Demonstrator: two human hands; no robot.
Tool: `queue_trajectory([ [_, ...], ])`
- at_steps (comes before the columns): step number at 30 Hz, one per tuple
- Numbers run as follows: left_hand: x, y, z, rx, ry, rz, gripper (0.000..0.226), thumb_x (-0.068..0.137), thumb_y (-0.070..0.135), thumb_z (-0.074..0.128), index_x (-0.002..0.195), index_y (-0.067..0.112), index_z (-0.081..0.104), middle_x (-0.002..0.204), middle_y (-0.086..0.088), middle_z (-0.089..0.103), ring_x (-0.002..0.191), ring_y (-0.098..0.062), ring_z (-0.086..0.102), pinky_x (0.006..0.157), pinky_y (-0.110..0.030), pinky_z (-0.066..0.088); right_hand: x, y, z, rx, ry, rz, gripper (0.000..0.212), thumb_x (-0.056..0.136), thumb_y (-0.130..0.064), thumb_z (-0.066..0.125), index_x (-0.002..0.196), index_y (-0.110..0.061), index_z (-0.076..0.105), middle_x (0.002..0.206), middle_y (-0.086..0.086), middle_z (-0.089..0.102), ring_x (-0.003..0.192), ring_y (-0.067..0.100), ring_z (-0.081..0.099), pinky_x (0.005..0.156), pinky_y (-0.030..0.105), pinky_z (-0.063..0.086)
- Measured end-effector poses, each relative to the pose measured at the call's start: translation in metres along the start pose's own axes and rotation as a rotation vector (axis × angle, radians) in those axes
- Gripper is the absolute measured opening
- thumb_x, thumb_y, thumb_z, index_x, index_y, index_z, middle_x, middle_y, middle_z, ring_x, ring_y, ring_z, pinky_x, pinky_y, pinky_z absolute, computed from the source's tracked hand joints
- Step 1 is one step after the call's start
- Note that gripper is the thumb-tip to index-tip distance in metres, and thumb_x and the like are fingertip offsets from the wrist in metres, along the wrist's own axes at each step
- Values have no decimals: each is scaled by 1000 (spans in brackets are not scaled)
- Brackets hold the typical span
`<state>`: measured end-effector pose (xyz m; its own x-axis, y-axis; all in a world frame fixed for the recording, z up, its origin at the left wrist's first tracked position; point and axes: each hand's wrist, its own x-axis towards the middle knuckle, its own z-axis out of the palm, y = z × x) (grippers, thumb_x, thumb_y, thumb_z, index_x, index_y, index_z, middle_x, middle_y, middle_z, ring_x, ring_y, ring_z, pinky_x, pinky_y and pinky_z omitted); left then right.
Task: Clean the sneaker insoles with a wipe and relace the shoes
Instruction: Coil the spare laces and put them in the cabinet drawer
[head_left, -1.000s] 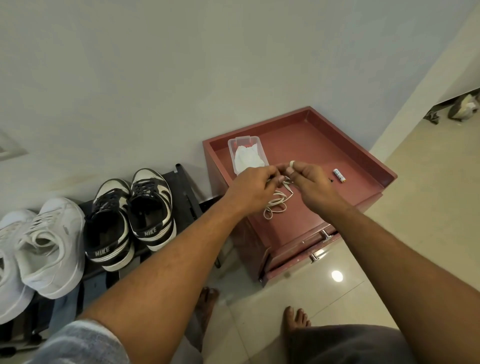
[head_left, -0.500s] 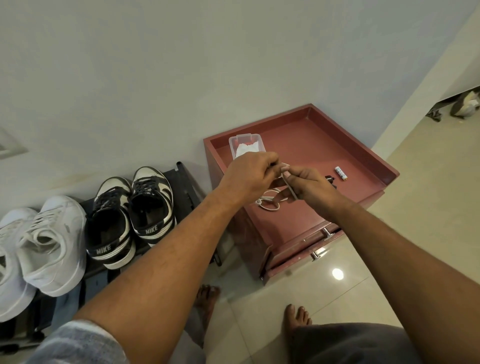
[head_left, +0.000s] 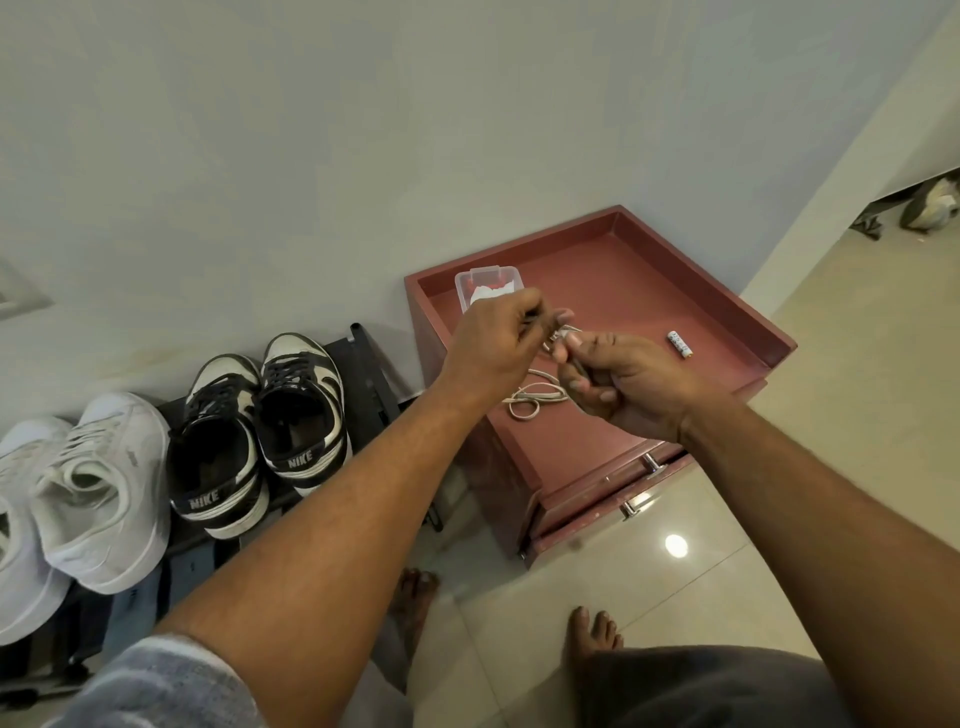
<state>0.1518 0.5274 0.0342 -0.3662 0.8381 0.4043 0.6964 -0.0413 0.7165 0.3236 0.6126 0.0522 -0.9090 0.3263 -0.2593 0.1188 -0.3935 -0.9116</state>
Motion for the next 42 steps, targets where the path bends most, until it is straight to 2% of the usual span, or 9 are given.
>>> queue_trajectory([
  [5,-19,-9,31,-125,-186,-209,38,111,40,53,79,24,65,70,7,65,64,-10,59,64,-32,45,7,-13,6,445,258,-218,24,110,-27,47,97,-17,65,76,-3,61,47,2,31,42,14,22],
  [10,-21,6,39,1,-460,-116,32,112,35,50,88,29,71,76,19,60,73,-1,57,73,-30,46,11,-14,-2,490,593,-456,24,112,-27,43,106,-12,61,132,16,70,67,9,61,47,15,35],
  [15,-15,20,18,169,-460,56,29,111,37,51,99,25,75,80,19,60,74,-1,56,68,-25,42,7,-2,-13,-214,756,-483,36,113,-33,43,109,-4,64,127,-5,72,83,17,75,54,25,54],
  [19,-3,27,0,270,-334,168,29,109,40,53,98,23,73,88,11,73,80,-11,66,71,-36,54,7,13,-22,-911,618,-491,31,109,-40,45,90,-24,64,92,-7,75,86,14,74,71,48,59],
  [21,2,30,-5,296,-282,215,30,109,40,55,88,21,65,80,14,67,74,-9,62,64,-28,49,9,15,-20,-976,532,-455,25,104,-28,47,82,-25,60,76,-8,68,75,12,66,67,47,54],
  [27,6,14,-10,288,-178,160,27,108,36,57,89,21,66,78,11,65,71,-7,58,62,-25,42,1,9,-4,-414,301,-202,35,114,-21,39,119,-1,67,108,12,78,75,27,74,62,27,51],
  [32,5,2,-9,201,-95,82,23,106,34,57,90,23,70,81,13,70,72,-4,62,63,-32,50,-2,4,-4,-235,169,-115,38,112,-22,39,108,6,65,98,33,72,53,18,42,54,26,32],
  [37,1,0,0,27,-75,-8,25,107,36,62,90,21,72,73,14,65,66,-4,59,60,-22,44,-4,3,-3,23,71,-20,29,107,-25,45,96,-9,66,72,12,63,44,9,32,52,23,22],
  [42,-12,-5,17,13,-240,-130,25,111,36,55,92,28,68,81,18,67,75,1,64,69,-27,48,-2,-17,-4,491,179,-223,22,109,-26,44,96,-18,60,74,-5,55,51,2,38,51,16,25],
])
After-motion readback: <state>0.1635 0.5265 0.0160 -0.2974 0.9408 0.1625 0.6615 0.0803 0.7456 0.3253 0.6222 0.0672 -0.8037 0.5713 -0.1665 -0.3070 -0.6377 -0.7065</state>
